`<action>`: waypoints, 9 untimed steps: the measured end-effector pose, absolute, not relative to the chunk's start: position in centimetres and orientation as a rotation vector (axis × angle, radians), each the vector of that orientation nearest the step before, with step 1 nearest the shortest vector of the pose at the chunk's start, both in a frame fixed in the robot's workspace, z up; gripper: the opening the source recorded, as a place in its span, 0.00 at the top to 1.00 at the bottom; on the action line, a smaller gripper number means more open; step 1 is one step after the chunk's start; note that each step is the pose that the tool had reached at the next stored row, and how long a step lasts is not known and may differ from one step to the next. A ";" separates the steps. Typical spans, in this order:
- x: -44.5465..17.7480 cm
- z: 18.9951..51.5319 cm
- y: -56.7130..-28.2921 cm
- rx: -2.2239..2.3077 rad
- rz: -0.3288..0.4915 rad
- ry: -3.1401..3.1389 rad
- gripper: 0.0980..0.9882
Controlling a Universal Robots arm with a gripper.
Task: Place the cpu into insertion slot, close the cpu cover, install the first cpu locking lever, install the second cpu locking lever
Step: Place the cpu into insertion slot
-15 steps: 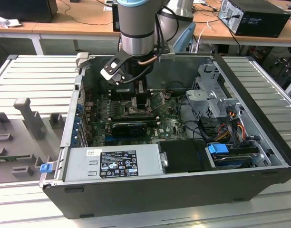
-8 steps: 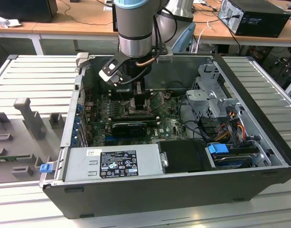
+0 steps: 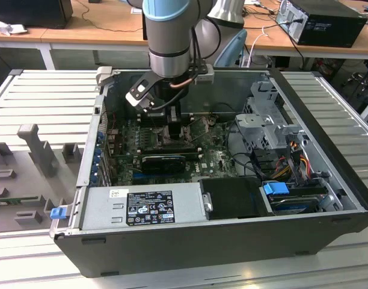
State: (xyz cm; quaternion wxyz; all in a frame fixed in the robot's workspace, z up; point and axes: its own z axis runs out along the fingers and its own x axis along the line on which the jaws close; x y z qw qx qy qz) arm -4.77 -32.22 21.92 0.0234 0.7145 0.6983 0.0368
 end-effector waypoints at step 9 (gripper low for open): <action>-4.8 20.6 -32.0 2.212 0.114 2.161 0.51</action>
